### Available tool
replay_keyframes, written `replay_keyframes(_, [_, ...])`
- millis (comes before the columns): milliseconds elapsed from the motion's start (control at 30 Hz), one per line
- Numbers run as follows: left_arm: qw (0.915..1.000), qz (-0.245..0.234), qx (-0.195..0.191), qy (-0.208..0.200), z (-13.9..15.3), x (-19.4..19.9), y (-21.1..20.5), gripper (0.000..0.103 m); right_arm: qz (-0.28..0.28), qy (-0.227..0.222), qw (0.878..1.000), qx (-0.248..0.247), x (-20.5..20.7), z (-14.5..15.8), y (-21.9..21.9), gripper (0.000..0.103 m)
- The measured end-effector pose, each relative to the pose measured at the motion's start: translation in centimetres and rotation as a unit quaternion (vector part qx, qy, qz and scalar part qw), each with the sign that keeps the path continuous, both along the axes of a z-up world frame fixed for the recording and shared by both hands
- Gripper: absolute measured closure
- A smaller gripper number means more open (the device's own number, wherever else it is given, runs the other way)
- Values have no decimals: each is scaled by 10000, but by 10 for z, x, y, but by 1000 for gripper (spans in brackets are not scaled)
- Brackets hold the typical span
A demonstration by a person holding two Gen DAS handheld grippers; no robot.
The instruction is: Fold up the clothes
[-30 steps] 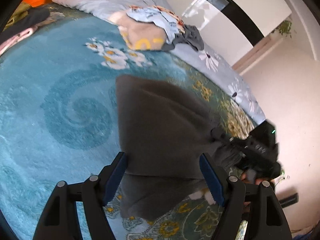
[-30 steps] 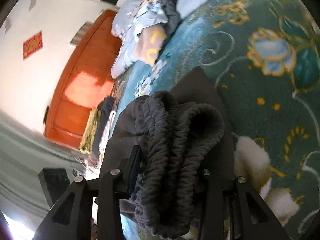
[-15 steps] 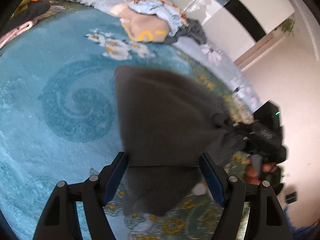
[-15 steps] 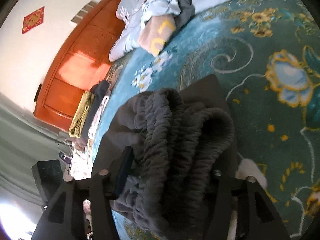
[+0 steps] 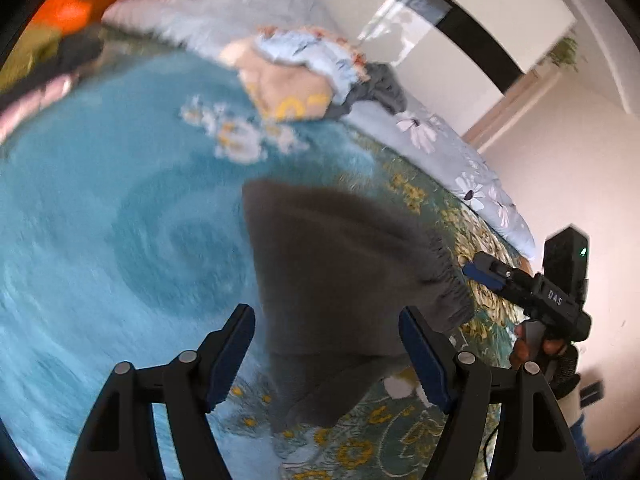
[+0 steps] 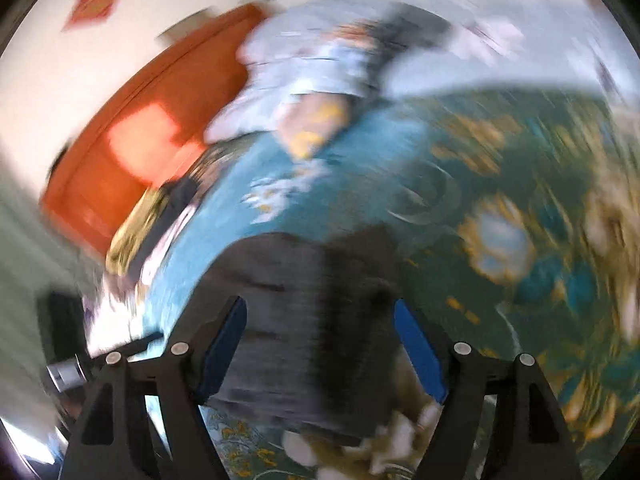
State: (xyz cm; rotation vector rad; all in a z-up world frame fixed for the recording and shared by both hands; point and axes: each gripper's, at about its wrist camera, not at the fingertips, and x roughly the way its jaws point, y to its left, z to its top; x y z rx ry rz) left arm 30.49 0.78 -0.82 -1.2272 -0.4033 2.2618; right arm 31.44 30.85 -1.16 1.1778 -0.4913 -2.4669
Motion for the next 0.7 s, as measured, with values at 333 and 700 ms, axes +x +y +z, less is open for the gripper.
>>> replay_keyframes(333, [9951,-896,-333,258,-21,18,53,24,556,-202,9969,521,4,-23,-36,26])
replay_keyframes(700, [9966,-696,198,-398,-59,7,43,24,511,-233,9960,699,-5,-46,-46,24])
